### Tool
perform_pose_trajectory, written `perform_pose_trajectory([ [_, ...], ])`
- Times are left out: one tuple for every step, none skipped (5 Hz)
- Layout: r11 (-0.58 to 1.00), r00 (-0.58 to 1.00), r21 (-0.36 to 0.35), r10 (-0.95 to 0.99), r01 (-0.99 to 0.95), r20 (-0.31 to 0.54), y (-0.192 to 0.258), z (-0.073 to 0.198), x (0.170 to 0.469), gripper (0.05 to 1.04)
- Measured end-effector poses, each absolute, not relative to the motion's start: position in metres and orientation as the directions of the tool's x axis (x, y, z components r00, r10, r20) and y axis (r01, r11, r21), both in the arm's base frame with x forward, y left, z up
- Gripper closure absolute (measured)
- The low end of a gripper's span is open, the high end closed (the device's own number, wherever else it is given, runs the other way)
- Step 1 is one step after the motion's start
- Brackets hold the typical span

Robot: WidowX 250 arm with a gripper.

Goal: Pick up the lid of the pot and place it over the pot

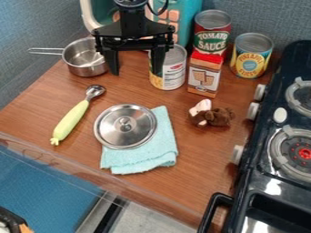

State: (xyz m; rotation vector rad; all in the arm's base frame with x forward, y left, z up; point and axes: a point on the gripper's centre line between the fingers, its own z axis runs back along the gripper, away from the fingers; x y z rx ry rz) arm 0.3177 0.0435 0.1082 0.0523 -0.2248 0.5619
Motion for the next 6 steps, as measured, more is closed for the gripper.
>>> perform_pose_trajectory([
  [0.845, 0.829, 0.004, 0.524, -0.535, 0.195, 0.043, 0.098, 0.315, 0.083],
  [0.849, 0.832, 0.008, 0.517, -0.529, 0.200, 0.043, 0.091, 0.317, 0.083],
  [0.851, 0.836, 0.020, 0.512, -0.525, 0.197, 0.043, 0.082, 0.319, 0.083],
  [0.854, 0.842, 0.037, 0.504, -0.519, 0.192, 0.044, 0.075, 0.318, 0.083],
  [0.857, 0.848, 0.047, 0.497, -0.513, 0.187, 0.045, 0.069, 0.314, 0.083],
  [0.857, 0.848, 0.050, 0.497, -0.513, 0.184, 0.047, 0.065, 0.310, 0.083],
])
